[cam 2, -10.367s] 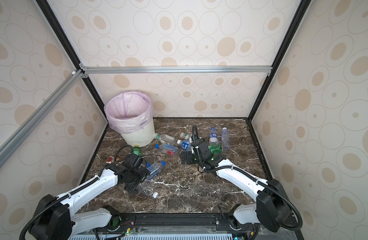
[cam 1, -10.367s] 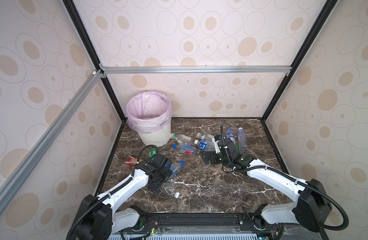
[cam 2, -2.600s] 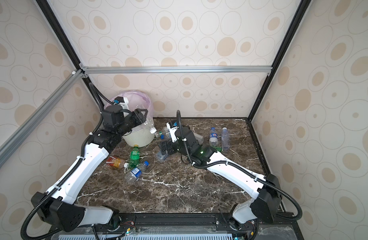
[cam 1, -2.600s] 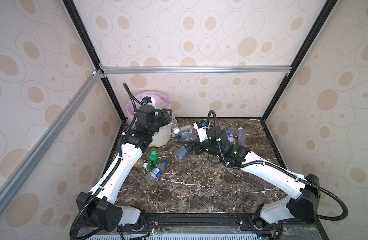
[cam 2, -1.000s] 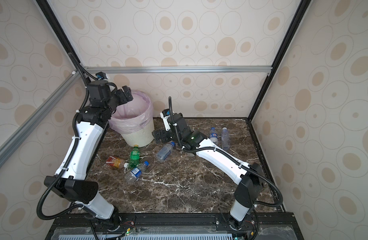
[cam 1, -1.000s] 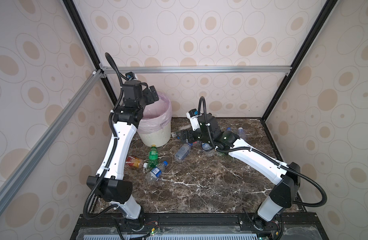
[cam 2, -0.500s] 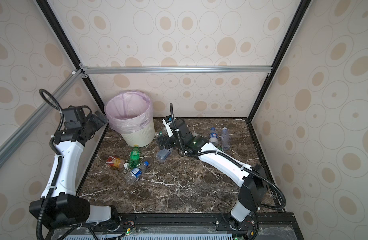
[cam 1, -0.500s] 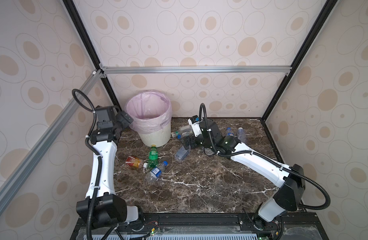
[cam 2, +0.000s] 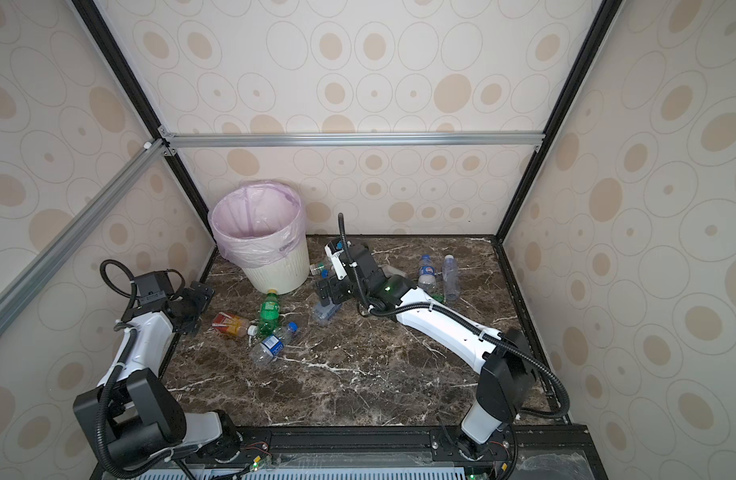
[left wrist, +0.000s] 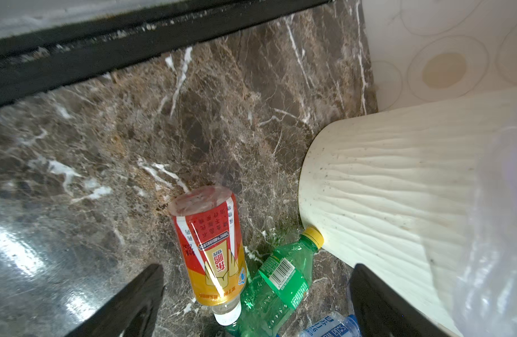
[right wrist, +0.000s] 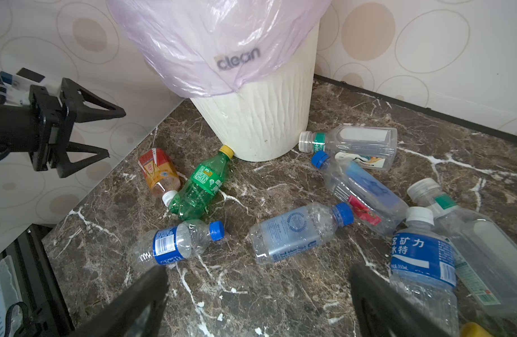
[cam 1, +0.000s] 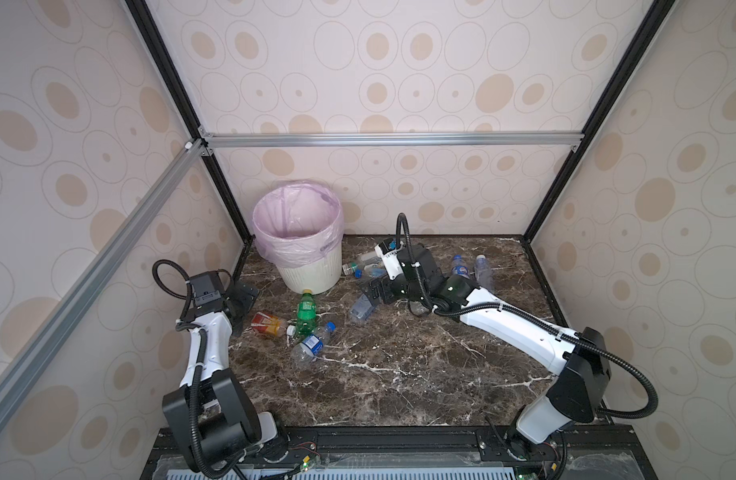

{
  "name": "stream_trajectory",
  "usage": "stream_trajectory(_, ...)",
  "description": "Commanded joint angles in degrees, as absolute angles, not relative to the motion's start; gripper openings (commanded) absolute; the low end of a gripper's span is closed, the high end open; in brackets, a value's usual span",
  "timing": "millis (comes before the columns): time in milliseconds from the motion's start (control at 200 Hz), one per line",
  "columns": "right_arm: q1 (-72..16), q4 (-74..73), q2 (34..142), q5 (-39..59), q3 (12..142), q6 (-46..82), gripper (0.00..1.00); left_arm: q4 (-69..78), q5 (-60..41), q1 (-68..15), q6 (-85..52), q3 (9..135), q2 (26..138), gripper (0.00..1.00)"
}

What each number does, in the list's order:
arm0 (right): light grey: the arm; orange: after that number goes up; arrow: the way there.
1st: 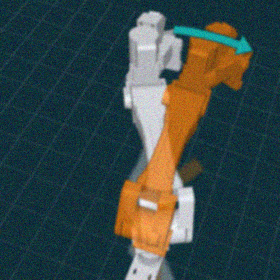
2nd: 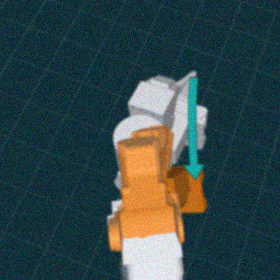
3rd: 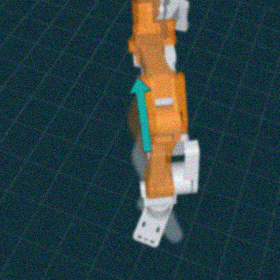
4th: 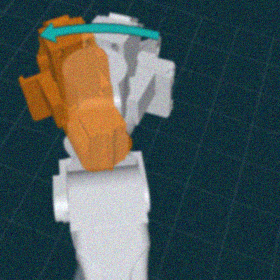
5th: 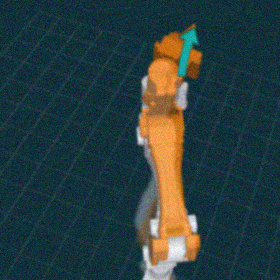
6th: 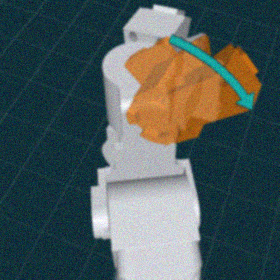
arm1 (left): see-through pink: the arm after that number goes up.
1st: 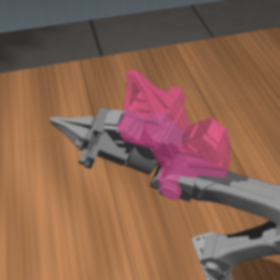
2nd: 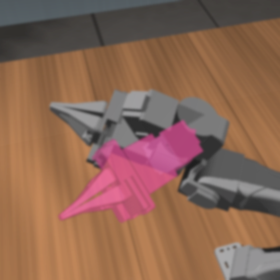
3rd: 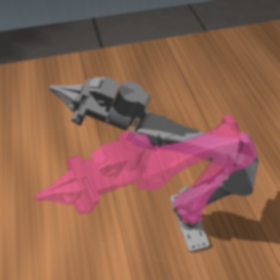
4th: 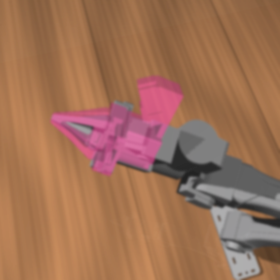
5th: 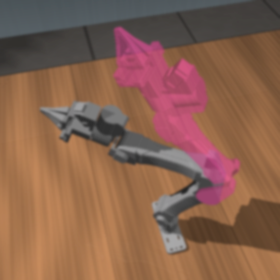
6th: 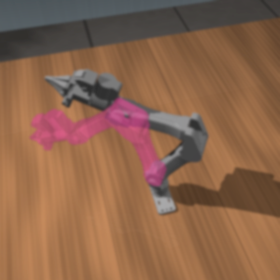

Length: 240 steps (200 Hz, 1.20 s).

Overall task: Throw the plastic bottles in the bin
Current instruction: 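Move the left gripper down to the red-labeled bottle beside the bin, then close the left gripper on the red-labeled bottle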

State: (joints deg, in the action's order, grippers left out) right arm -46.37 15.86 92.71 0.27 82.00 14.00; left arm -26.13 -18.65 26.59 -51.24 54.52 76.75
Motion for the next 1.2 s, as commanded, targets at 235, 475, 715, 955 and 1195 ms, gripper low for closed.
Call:
stream_trajectory(235, -46.1, 14.6, 91.5, 0.9, 79.8, 14.8, 1.00, -17.5, -19.0, 22.0, -54.0, 50.8, 81.5, 0.98)
stream_trajectory(475, -46.0, 14.6, 91.3, 0.2, 79.1, 14.5, 1.00, -18.4, -14.2, 19.2, -52.5, 50.6, 85.2, 0.97)
stream_trajectory(715, -46.1, 14.5, 91.4, 0.0, 78.8, 14.9, 1.00, -18.3, -11.7, 19.2, -50.2, 50.4, 87.9, 0.95)
stream_trajectory(955, -46.1, 14.5, 91.4, -0.3, 78.4, 15.2, 1.00, -17.4, -10.3, 18.3, -46.1, 52.6, 91.5, 0.88)
stream_trajectory(1195, -46.1, 14.4, 92.0, 0.0, 78.6, 15.6, 1.00, -17.1, -7.9, 15.7, -43.1, 53.2, 93.8, 0.83)
